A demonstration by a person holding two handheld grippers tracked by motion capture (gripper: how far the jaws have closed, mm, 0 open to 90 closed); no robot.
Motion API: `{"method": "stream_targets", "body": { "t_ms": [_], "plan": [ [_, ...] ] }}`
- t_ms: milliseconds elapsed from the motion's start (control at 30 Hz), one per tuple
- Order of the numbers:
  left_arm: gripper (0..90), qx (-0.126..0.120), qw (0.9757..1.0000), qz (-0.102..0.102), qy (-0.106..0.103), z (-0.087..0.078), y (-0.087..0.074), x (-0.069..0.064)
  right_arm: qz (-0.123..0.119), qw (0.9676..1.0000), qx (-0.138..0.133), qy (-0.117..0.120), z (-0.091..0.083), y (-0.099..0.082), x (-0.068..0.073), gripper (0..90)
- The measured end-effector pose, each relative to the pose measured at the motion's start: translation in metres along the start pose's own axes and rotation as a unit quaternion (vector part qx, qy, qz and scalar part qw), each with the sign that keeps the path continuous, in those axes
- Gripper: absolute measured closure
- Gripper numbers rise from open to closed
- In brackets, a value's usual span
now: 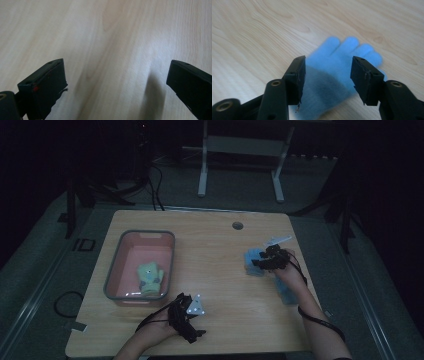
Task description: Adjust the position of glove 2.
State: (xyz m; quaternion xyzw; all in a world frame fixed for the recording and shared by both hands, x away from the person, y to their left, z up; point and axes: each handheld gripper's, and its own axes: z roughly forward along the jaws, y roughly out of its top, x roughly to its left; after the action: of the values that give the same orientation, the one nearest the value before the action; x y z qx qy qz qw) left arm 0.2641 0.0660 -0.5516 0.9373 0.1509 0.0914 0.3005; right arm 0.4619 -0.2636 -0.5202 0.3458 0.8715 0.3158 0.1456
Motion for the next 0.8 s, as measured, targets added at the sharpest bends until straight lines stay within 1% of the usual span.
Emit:
{"method": "stream_targets", "body": {
  "t_ms": [67, 100, 167, 200, 233, 267, 333, 367, 433, 500, 567, 633, 733, 800],
  "plan": [
    [2.9, 0.006, 0.9999, -0.005, -0.010, 0.001, -0.001, 0.001, -0.005, 0.9999, 0.008, -0.007, 0.005, 0.000, -0.003, 44.8],
    [3.0, 0.003, 1.0000, -0.004, -0.006, 0.001, -0.001, 0.001, 0.000, 0.9999, 0.014, -0.003, 0.008, 0.000, -0.005, 45.2],
    [3.0, 0.001, 0.9999, -0.006, -0.012, 0.001, -0.001, 0.000, 0.000, 0.9997, 0.025, -0.006, 0.012, -0.001, -0.007, 45.4],
    [3.0, 0.001, 1.0000, -0.004, -0.009, 0.001, -0.001, -0.001, -0.001, 0.9991, 0.043, -0.002, 0.017, -0.002, -0.009, 46.9],
    [3.0, 0.002, 0.9999, 0.000, -0.010, 0.001, -0.001, -0.001, -0.003, 0.9986, 0.052, 0.001, 0.020, -0.004, -0.009, 47.2],
    [3.0, 0.004, 0.9999, -0.001, -0.012, 0.001, -0.001, -0.001, -0.001, 0.9990, 0.044, 0.005, 0.021, -0.005, -0.009, 47.8],
    [3.0, 0.007, 0.9999, -0.001, -0.014, 0.001, -0.002, -0.002, 0.001, 0.9991, 0.042, 0.008, 0.020, -0.007, -0.010, 50.3],
    [3.0, 0.005, 0.9999, 0.001, -0.013, 0.001, -0.003, -0.002, 0.001, 0.9991, 0.041, 0.008, 0.020, -0.007, -0.010, 51.4],
    [3.0, 0.006, 0.9999, 0.003, -0.012, 0.002, -0.004, -0.002, 0.000, 0.9990, 0.043, 0.011, 0.020, -0.006, -0.009, 57.4],
    [3.0, 0.001, 0.9999, -0.001, -0.012, 0.001, -0.004, -0.002, -0.005, 0.9988, 0.047, 0.013, 0.020, -0.004, -0.007, 67.2],
    [3.0, 0.001, 0.9999, -0.001, -0.013, 0.001, -0.004, -0.002, -0.005, 0.9985, 0.053, 0.012, 0.020, -0.002, -0.003, 74.7],
    [3.0, 0.002, 0.9999, 0.000, -0.012, 0.002, -0.003, -0.003, -0.003, 0.9981, 0.061, 0.007, 0.020, 0.000, 0.001, 78.0],
    [3.0, 0.000, 0.9999, 0.000, -0.014, 0.002, -0.003, -0.003, 0.005, 0.9979, 0.064, 0.002, 0.019, 0.002, 0.006, 80.0],
    [3.0, -0.001, 0.9999, -0.002, -0.015, 0.002, -0.004, -0.004, 0.015, 0.9983, 0.055, 0.011, 0.016, 0.003, 0.008, 80.3]
  ]
}}
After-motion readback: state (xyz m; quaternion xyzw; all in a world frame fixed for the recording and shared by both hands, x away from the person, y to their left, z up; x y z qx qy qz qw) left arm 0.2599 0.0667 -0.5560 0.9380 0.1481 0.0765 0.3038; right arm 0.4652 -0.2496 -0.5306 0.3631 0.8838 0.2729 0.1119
